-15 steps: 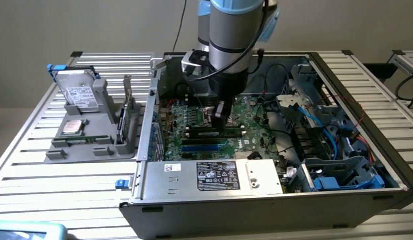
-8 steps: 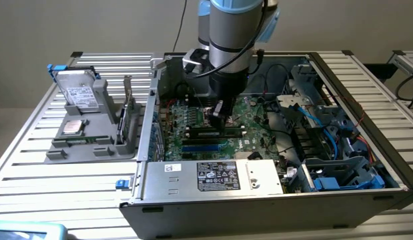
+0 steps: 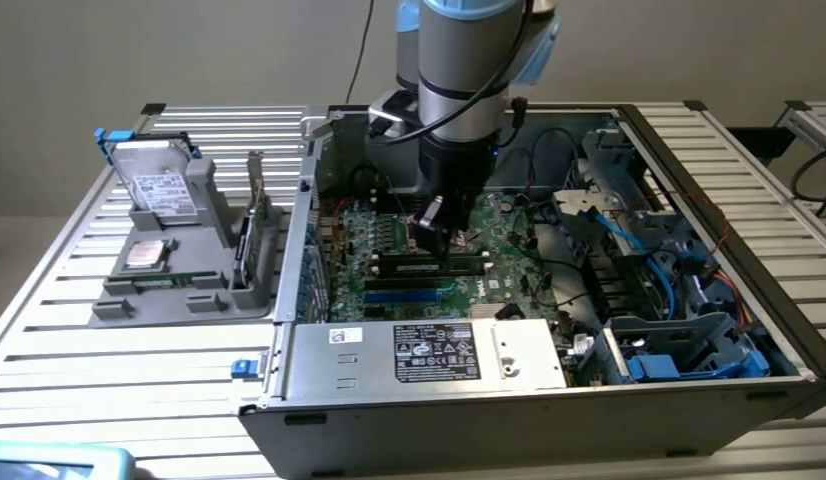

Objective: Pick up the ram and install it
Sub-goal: 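Press down the ram until it locks into place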

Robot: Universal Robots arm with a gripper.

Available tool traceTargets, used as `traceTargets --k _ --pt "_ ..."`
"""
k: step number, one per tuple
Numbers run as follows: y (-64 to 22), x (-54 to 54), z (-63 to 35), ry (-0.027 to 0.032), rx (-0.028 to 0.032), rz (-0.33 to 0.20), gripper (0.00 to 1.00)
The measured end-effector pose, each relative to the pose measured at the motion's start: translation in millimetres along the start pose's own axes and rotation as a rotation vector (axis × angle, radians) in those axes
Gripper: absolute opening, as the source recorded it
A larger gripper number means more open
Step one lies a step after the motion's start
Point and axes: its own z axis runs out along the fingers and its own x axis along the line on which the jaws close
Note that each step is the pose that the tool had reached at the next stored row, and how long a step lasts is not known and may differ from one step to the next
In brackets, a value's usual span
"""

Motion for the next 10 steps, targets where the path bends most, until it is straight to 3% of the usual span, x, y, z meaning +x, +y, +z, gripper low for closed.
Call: traceTargets --k 10 --pt "0.0 -0.4 -4.3 -0.0003 0.0118 0.137 0.59"
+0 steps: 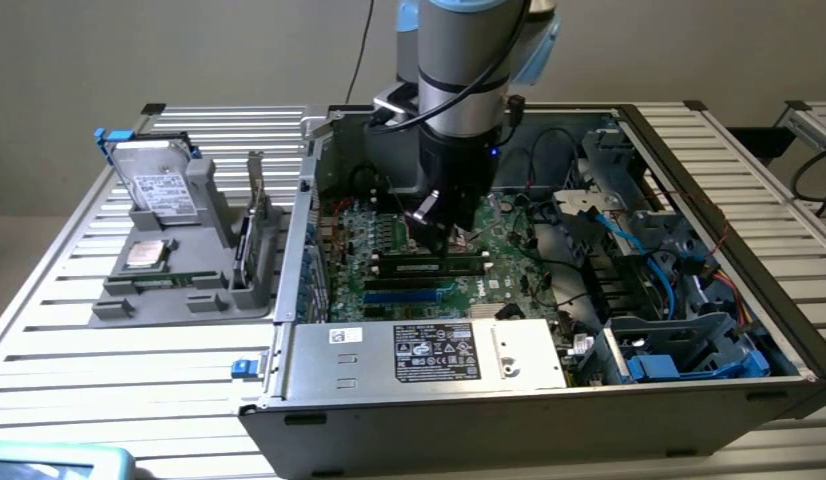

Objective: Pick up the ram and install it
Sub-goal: 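Press down the ram until it locks into place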

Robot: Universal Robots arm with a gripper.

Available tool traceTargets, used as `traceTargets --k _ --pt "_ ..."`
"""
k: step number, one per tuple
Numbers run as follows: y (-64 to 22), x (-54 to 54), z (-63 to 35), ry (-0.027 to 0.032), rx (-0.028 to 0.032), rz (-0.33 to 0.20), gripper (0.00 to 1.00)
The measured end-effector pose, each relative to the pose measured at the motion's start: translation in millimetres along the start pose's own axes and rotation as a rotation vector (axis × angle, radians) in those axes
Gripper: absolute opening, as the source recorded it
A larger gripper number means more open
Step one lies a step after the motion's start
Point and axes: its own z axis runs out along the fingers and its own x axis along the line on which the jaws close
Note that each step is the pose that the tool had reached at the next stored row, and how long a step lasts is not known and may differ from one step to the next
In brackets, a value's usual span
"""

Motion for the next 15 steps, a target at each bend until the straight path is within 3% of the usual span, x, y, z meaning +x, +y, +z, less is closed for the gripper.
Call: traceTargets --k 15 --pt "0.0 -0.1 -2.0 -0.0004 0.0166 0.191 0.59"
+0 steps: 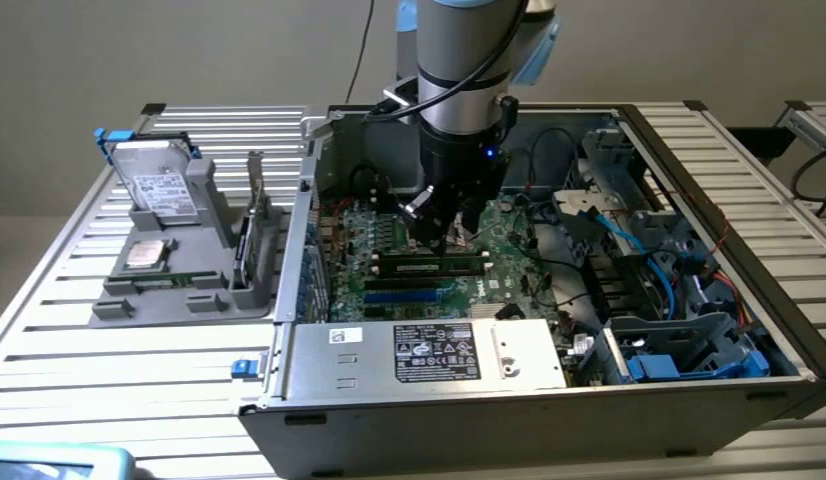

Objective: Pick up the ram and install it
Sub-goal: 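Press down the ram until it locks into place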

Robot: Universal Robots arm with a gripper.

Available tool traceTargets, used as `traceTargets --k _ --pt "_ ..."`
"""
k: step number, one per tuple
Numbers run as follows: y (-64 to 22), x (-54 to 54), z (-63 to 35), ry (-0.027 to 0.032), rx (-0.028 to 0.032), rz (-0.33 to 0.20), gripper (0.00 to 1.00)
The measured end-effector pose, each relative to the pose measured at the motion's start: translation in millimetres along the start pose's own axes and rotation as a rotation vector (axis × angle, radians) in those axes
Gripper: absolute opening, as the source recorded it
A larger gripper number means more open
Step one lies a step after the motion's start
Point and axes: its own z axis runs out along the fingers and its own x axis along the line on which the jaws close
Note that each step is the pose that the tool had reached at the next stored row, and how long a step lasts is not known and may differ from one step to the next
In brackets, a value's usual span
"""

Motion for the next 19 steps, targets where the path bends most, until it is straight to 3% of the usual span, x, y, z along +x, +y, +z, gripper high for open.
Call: traceTargets --k 7,9,12,19 --pt "0.0 0.0 0.0 -0.0002 0.0089 0.102 0.59" --pt "0.7 0.9 0.0 -0.0027 0.0102 0.108 0.59" --pt "0.8 1.0 0.3 -0.0067 0.0069 0.063 0.59" --pt "0.7 1.1 0.9 -0.0100 -0.0021 -0.063 0.59"
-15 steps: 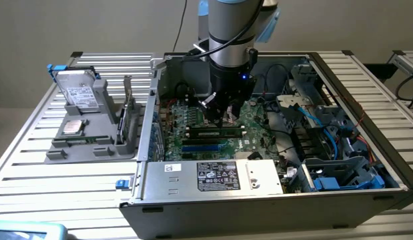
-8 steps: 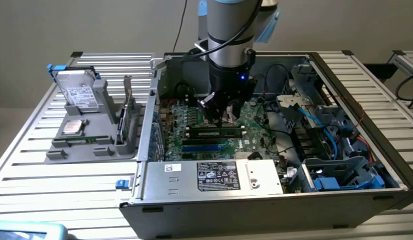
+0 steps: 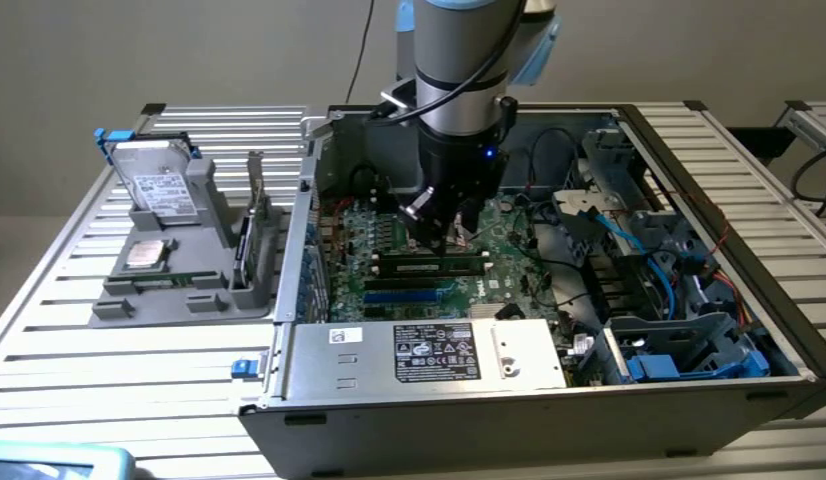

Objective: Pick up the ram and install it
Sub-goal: 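Press down the ram until it locks into place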

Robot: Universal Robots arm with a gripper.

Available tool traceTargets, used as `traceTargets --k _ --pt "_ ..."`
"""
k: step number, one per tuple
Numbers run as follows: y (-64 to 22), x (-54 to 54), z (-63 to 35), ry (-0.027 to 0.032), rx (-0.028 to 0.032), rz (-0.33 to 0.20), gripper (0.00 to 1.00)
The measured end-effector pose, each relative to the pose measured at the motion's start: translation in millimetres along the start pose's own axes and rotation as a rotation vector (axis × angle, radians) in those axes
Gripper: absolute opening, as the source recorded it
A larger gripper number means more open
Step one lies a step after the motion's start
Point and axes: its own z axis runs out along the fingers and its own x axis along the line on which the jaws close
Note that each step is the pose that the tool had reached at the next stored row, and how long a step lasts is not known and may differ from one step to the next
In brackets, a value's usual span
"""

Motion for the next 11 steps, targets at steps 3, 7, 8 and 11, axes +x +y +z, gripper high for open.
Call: traceTargets --k 3,7,8,11 --pt "0.0 0.0 0.3 -0.0010 -0.0046 -0.055 0.59" --pt "0.0 0.1 0.8 -0.0018 -0.0110 -0.127 0.59" --pt "0.0 0.1 0.9 -0.0020 -0.0127 -0.145 0.59" --pt "0.0 0.1 1.3 -0.0023 -0.0178 -0.200 0.59"
